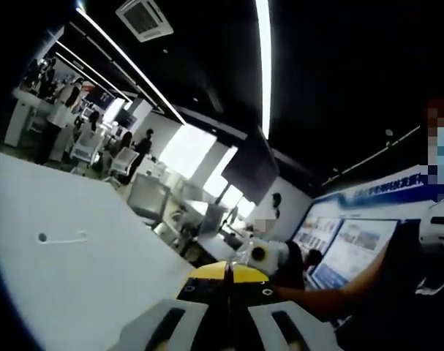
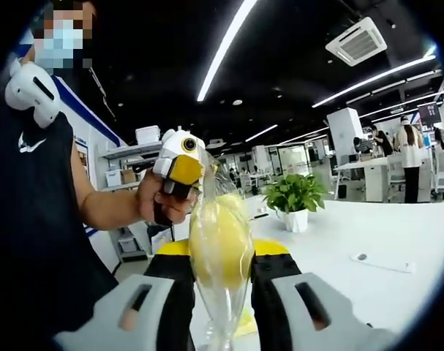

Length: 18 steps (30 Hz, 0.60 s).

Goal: Compare the silicone blocks by pressing each to a similar depth, holding the contact briefly, and releasing to observe deformation and rebound differences across the visible hardness samples.

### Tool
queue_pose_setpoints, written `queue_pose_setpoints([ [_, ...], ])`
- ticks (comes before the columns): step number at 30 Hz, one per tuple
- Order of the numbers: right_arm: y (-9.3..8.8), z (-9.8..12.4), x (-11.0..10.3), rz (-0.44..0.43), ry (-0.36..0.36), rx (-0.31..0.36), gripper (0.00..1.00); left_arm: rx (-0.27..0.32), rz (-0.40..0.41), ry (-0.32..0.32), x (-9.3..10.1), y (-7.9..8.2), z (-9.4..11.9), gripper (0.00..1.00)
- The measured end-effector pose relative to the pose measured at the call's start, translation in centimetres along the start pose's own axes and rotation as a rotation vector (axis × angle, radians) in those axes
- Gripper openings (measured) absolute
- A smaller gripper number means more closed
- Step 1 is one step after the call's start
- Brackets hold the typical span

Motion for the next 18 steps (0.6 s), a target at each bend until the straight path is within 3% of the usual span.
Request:
queue_pose_setpoints([
  [7, -0.39, -0.20, -0.07, -0.051, 0.005, -0.045, 0.16, -0.008, 0.002, 0.008, -0.37, -0.27, 0.24, 0.00],
  [9, -0.76, -0.08, -0.14, -0.125, 0.010, -0.087, 0.15, -0.015, 0.001, 0.016, -0.51, -0.44, 0.26, 0.00],
  [11, -0.63, -0.13, -0.04, -0.082, 0.005, -0.079, 0.14, -0.017, 0.000, 0.016, -0.55, -0.54, 0.29, 0.00],
  [18, -0.88, -0.02, -0.21, -0.087, 0.006, -0.100, 0.10, -0.039, -0.040, 0.024, -0.49, -0.72, 0.15, 0.00],
])
Point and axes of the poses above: the point that each gripper's makers call its tool centre point, and the gripper's own axes: z roughly backward along the fingers, x roughly to its right, y roughly out of its top, the point moved 4 cm from there along z, roughly backward along the fingers, and after that the axes turned 2 degrees about -z, right-handed, at the moved point
